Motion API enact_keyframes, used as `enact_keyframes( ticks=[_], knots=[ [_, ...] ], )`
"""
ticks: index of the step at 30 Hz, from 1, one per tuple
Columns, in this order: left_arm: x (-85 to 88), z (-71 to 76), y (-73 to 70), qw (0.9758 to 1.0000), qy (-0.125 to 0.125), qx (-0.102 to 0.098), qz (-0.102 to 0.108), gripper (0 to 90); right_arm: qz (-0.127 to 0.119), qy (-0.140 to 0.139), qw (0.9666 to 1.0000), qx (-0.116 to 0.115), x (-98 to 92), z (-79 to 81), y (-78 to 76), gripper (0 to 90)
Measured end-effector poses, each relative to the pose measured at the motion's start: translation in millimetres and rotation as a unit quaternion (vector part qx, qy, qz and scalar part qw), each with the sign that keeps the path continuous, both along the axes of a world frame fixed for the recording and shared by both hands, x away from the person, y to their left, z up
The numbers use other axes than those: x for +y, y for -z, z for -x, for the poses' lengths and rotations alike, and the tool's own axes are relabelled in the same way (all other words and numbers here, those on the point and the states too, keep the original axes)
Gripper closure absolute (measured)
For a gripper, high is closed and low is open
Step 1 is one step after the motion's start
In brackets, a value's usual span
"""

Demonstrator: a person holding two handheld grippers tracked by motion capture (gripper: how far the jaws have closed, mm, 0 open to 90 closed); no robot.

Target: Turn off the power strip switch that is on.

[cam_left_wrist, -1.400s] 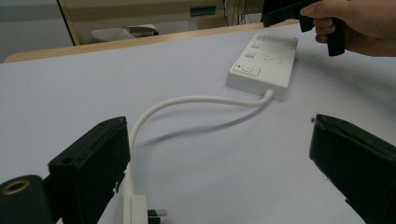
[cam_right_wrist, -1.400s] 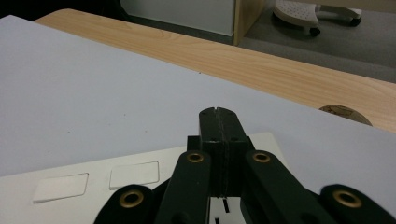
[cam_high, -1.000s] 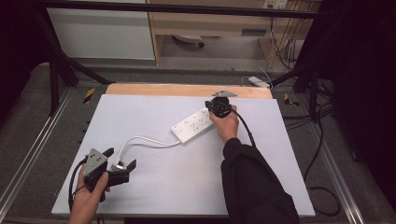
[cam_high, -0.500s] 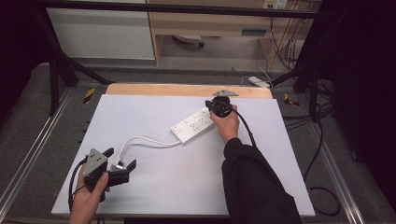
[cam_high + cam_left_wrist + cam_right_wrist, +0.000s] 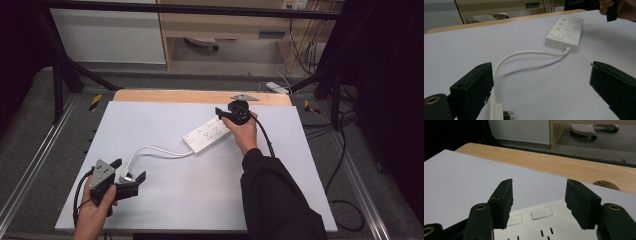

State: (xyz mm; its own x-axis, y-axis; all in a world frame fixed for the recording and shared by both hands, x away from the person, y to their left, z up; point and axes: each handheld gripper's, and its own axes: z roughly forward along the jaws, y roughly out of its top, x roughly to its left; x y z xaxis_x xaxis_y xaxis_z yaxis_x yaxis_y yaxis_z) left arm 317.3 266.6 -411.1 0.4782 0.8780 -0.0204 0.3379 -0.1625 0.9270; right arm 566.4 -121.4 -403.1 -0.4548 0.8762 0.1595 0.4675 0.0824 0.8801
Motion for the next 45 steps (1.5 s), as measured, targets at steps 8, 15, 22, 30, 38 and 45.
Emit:
enact_keyframes(
  ticks=[8,15,22,30,38,45],
  knots=[
    [0.3,0.1,-0.1,1.0000,-0.001,-0.001,0.001,5.0,-0.004,0.008,0.9999,0.004,-2.1,4.5,-9.8,13.8],
    [-0.1,0.2,0.0,1.0000,-0.001,0.000,0.001,5.0,-0.009,0.005,0.9999,-0.001,-7.5,10.7,-23.0,5.4],
    [0.6,0.5,0.0,1.0000,-0.002,0.000,0.001,4.9,-0.006,-0.009,0.9999,-0.010,-13.7,20.6,-38.0,3.8],
    [0.2,0.6,0.0,1.0000,-0.002,0.000,0.000,4.9,-0.004,-0.017,0.9995,-0.025,-22.0,32.3,-52.0,4.3],
    [0.4,0.8,0.3,1.0000,-0.002,0.001,0.001,4.9,-0.004,-0.021,0.9990,-0.038,-28.8,40.9,-61.5,3.8],
    [1.0,0.9,0.3,1.0000,-0.003,0.001,0.000,4.9,-0.011,-0.026,0.9990,-0.036,-37.8,47.8,-66.9,3.5]
  ],
)
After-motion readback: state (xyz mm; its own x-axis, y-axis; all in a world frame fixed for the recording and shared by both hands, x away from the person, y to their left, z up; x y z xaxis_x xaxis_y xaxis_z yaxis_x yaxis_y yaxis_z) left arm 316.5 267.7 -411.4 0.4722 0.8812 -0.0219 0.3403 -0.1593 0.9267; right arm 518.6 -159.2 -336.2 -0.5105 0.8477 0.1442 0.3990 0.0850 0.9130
